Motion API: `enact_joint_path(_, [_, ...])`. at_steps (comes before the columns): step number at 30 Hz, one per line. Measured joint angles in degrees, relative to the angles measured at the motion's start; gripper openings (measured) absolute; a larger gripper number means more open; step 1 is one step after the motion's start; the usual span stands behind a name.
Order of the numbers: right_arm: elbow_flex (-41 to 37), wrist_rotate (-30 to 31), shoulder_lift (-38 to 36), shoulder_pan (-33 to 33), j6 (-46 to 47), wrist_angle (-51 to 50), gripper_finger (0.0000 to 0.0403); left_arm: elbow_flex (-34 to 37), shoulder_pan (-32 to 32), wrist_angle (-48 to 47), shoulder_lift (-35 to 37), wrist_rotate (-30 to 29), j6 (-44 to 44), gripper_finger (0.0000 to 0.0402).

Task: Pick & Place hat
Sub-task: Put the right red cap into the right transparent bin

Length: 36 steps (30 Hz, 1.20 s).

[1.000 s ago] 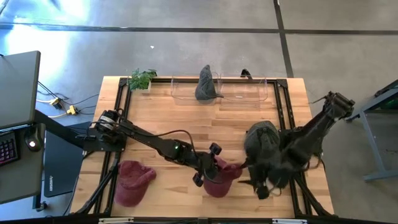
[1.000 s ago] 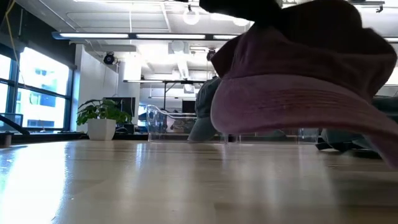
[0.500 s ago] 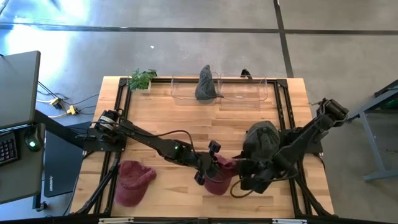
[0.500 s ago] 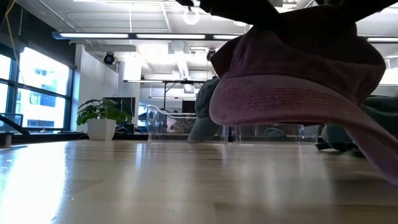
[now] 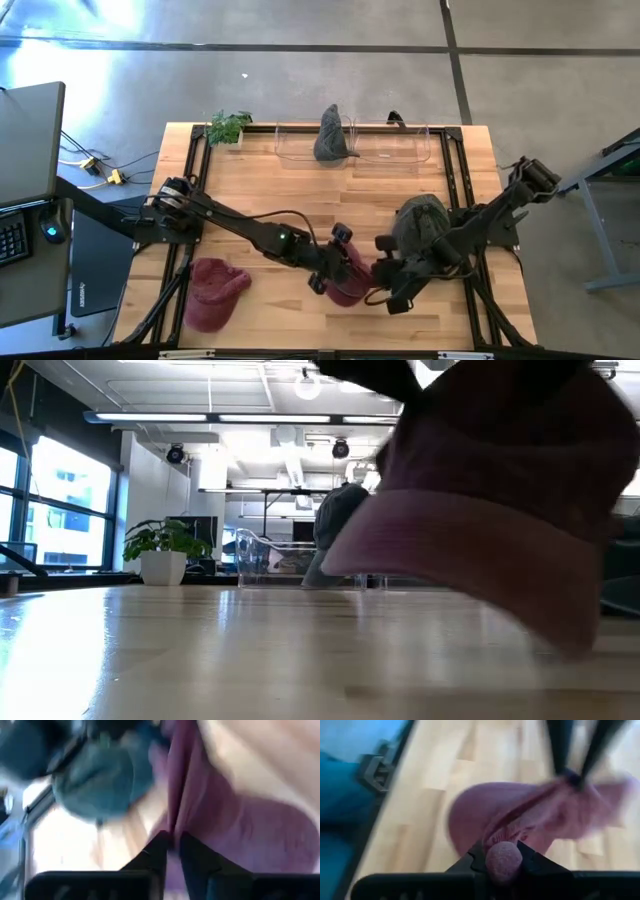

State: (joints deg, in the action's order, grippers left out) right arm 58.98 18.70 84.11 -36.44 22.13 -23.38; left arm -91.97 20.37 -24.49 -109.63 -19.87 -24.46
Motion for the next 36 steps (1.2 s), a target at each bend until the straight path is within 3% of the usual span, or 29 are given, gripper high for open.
enact_joint_path(3, [0.0, -6.1, -1.0, 1.2, -3.1, 0.7, 0.0026, -3.0, 0.6, -12.0, 1.1, -8.7, 4.9, 0.008])
enact_joint_path(5, [0.0, -9.3, -2.0, 2.6, -4.8, 1.1, 0.0017, -3.5, 0.9, -17.3, 1.2, -17.9, 8.7, 0.0094])
enact_joint_path(9, [0.0, -10.4, -5.4, 6.3, -4.3, 0.3, 0.0022, -0.8, 3.0, -26.1, 0.9, -33.3, 19.1, 0.01])
enact_joint_path(17, [0.0, -3.9, -18.6, 20.1, 0.0, -11.1, 0.0016, 9.9, 6.6, -27.9, 0.9, -45.4, 35.2, 0.0086])
enact_joint_path(26, [0.0, 0.3, -29.7, 45.9, -1.2, -15.1, 0.0016, 14.2, 7.0, -28.2, 0.9, -47.7, 43.2, 0.0085])
enact_joint_path(30, [0.0, 3.9, -30.3, 58.5, -0.4, -13.8, 0.0016, 14.2, 7.1, -28.0, 0.9, -47.3, 43.9, 0.0085])
enact_joint_path(36, [0.0, 2.2, -26.8, 73.1, -1.2, -10.9, 0.0015, 14.2, 7.5, -28.2, 0.9, -46.4, 46.2, 0.0085])
